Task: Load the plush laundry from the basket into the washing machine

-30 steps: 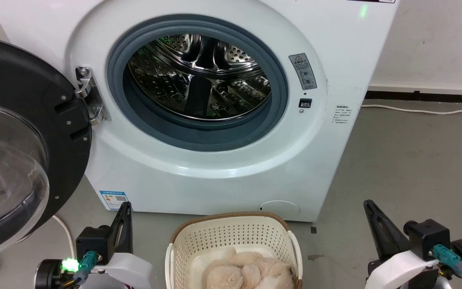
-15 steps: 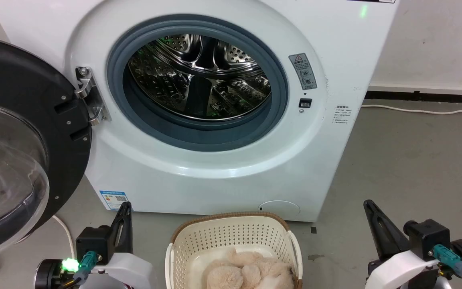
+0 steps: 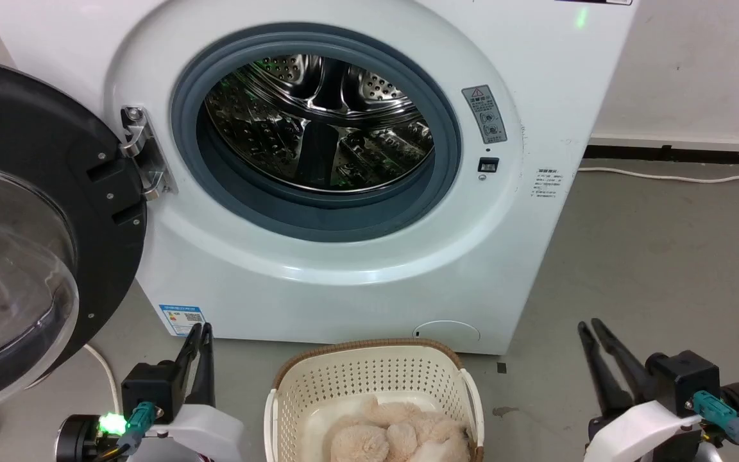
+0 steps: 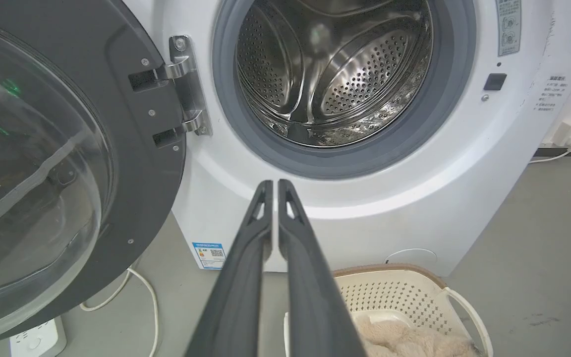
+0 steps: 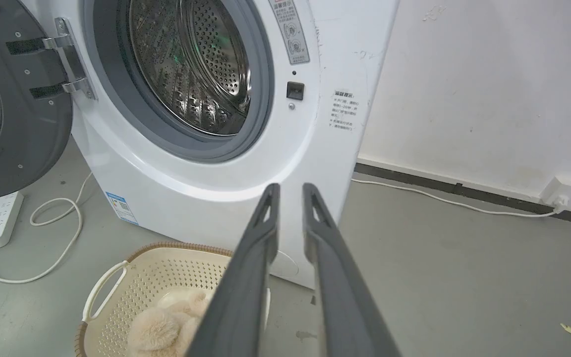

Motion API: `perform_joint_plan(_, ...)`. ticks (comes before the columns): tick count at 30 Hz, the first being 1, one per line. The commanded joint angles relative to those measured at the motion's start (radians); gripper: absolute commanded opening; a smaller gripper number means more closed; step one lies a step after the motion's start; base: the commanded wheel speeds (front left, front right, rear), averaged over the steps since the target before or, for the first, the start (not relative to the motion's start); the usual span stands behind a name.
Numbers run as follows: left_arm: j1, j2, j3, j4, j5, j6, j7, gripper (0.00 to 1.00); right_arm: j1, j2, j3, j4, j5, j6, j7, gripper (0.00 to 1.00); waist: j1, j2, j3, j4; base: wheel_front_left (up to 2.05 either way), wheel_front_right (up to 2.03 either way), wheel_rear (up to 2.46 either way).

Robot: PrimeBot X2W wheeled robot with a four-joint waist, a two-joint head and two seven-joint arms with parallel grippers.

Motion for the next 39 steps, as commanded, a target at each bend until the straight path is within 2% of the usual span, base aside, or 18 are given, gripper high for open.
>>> perform_joint_plan(1, 0.0, 0.0, 0.0, 0.0, -0.001, 0.0, 0.0, 1.0, 0.0, 0.0, 0.0, 0.0, 0.001, 0.0, 0.0, 1.0, 0.0, 0.0, 0.0, 0.0, 0.0, 0.0, 0.0)
perform_joint_plan(23, -0.001, 0.0, -0.038, 0.013, -0.061, 0.015, -0.026, 1.0, 0.018, 0.0, -0.011, 0.01, 0.064, 0.0, -0.034, 1.0, 0.0, 0.0, 0.009, -0.004, 0.0, 0.0, 0.0)
perform_joint_plan(39, -0.089, 0.0, -0.105, 0.118, -0.114, -0.001, 0.021, 1.0, 0.001, -0.001, -0.02, 0.011, 0.114, 0.0, -0.06, 1.0, 0.0, 0.0, 0.071, -0.027, 0.0, 0.0, 0.0)
